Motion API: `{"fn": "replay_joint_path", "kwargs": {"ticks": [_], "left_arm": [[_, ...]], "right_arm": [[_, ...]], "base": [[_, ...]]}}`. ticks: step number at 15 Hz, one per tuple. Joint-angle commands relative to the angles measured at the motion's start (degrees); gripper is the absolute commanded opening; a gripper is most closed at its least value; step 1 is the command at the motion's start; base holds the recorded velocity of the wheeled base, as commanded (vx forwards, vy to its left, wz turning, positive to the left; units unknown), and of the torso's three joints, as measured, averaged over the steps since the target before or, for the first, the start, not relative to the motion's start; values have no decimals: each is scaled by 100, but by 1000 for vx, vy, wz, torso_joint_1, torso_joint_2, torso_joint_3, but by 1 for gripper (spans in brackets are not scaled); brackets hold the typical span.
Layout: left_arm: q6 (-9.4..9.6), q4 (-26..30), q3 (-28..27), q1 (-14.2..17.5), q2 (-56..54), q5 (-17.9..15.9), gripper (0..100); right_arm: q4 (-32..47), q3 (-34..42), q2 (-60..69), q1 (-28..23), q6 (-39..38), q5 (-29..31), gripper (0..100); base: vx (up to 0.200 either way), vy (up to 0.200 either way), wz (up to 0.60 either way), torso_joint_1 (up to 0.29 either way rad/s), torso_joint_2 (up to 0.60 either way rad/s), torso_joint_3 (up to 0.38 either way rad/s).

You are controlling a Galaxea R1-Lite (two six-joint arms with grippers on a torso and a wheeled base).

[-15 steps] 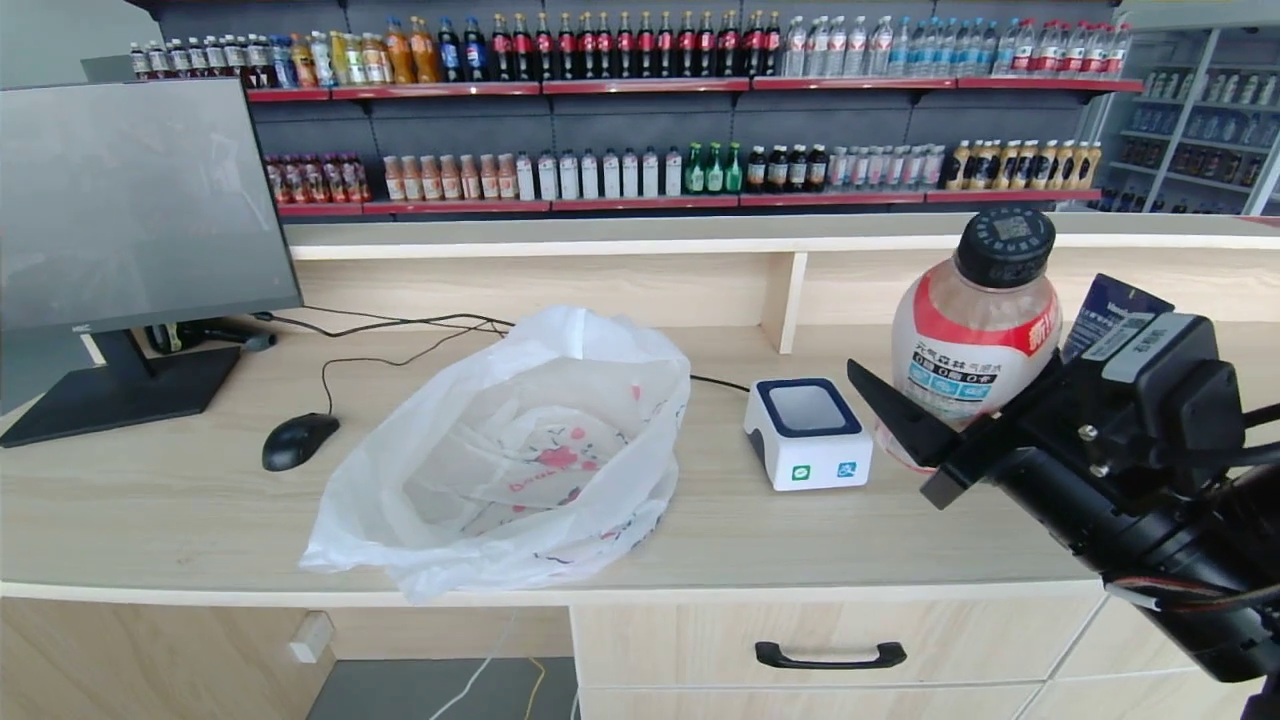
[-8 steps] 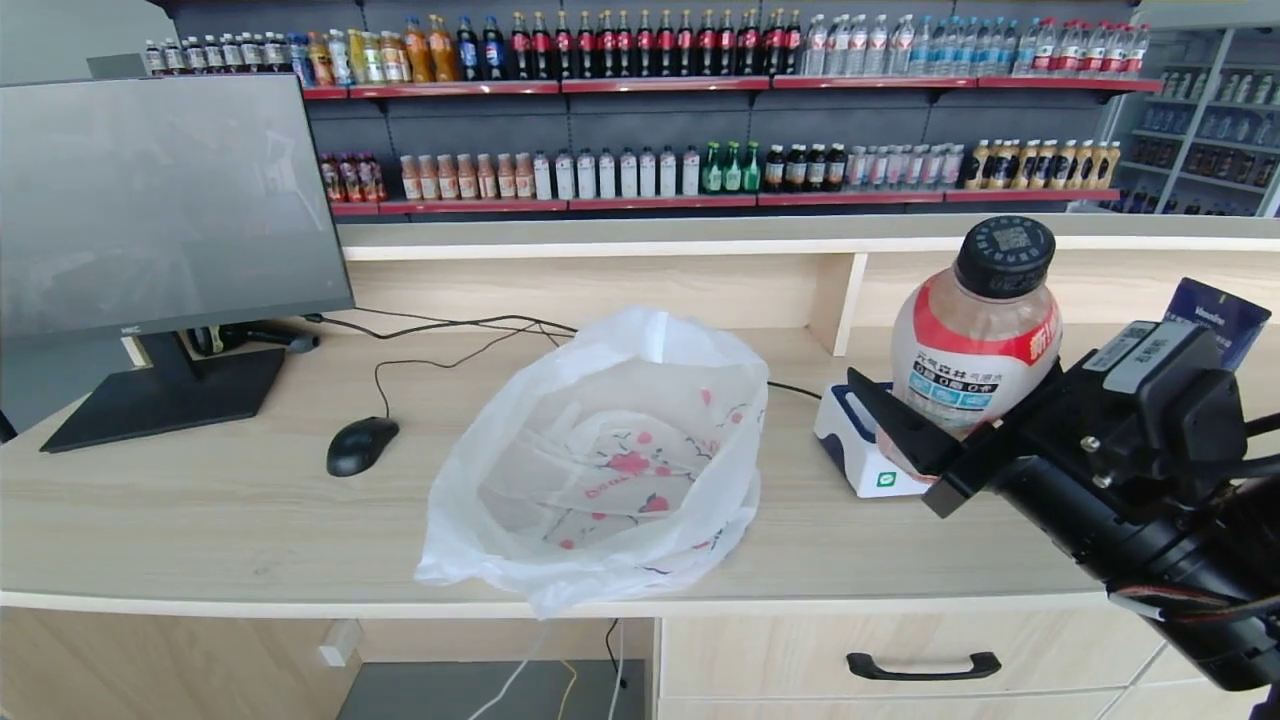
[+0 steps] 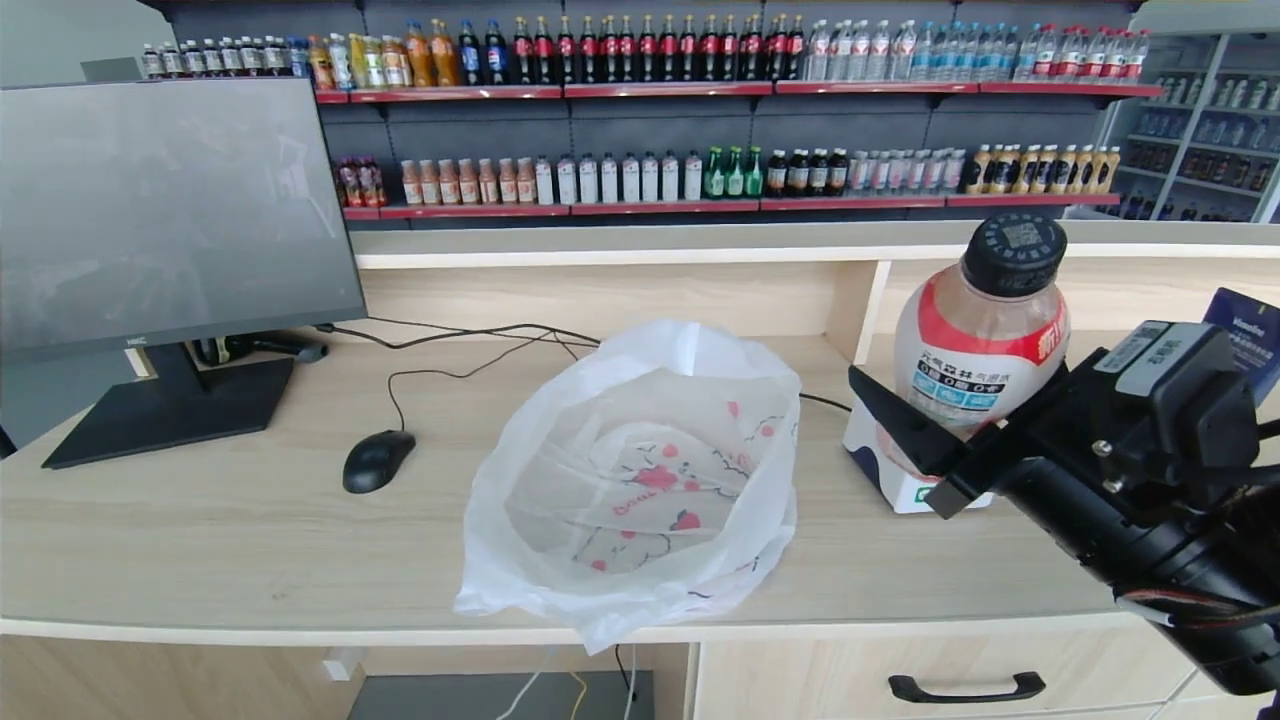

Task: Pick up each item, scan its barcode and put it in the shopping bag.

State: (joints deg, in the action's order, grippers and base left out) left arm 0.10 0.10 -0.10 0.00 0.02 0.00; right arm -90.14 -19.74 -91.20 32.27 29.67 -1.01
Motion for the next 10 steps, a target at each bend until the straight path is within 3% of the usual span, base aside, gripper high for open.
{"fn": "replay_joint_path", "kwargs": {"ticks": [1, 6, 10], "left_arm": [[-1, -1, 1, 0, -2, 0, 100], [-1, -1, 1, 0, -2, 0, 100], [-1, -1, 1, 0, -2, 0, 100]], "right_arm": [[14, 5, 14, -10, 12, 5, 0], [14, -57, 67, -256, 329, -4, 0], [14, -109, 49, -441, 1357, -329, 0]], "base": [[200, 0, 0, 7, -2, 7], [0, 0, 0, 0, 0, 0], [0, 0, 0, 0, 0, 0]]}}
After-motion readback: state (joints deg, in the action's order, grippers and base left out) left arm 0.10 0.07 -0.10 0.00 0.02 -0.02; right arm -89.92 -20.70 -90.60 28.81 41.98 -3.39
